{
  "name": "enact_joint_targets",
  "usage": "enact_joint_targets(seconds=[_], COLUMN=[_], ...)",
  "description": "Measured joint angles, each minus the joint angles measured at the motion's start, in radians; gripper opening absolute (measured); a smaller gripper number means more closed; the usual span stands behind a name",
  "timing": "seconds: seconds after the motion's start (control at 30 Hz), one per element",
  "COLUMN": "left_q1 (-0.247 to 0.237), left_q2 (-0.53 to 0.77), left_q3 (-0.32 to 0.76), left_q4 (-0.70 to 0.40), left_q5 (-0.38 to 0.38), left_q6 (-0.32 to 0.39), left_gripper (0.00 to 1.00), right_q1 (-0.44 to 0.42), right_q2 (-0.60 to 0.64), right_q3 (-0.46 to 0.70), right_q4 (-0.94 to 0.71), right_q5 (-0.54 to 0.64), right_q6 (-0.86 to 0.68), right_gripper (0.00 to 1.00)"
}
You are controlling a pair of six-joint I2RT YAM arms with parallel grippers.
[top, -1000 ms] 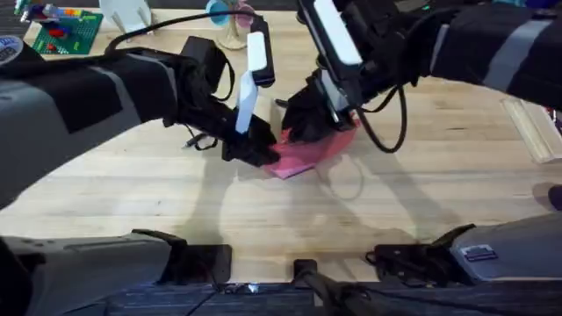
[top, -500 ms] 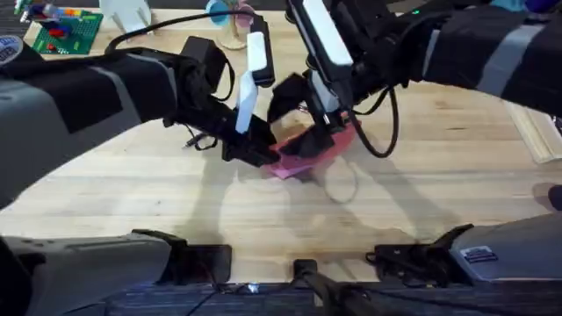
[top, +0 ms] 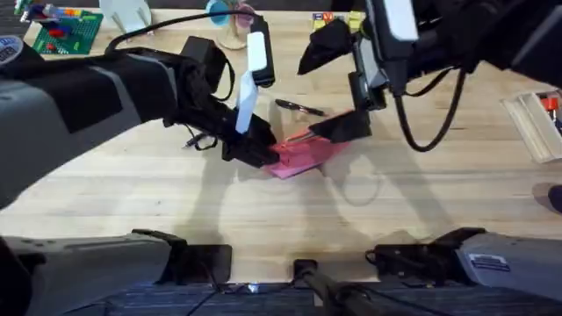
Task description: Unzip the bag, pick up the pens from the table one at a time and place them inside, then zip the bag closed.
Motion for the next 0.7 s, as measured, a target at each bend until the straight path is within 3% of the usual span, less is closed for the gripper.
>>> enact_joint_targets(seconds=[0.1,0.27,0.33,0.7], left_q1=[0.0,0.0,0.0,0.0], left_q2=[0.0,0.0,0.0,0.0], left_q3=[0.0,0.0,0.0,0.0], left_q4=[0.0,0.0,0.0,0.0], left_q5=[0.002,0.002,0.002,0.0], left_q6=[-0.001,-0.002,-0.001,-0.016], left_gripper=[0.356,0.946,0.99,0.994], right_q1=[-0.011,-0.015,-0.015,-0.015], right_q2=[-0.009,-0.009,-0.009,-0.009], right_q3=[0.002,0.002,0.002,0.002], right_q4=[-0.002,-0.01,-0.011,-0.01], right_q5=[0.009,0.035,0.065,0.142], right_q6=[0.0,0.0,0.0,0.008], right_gripper=[0.996,0.996,0.996,0.996])
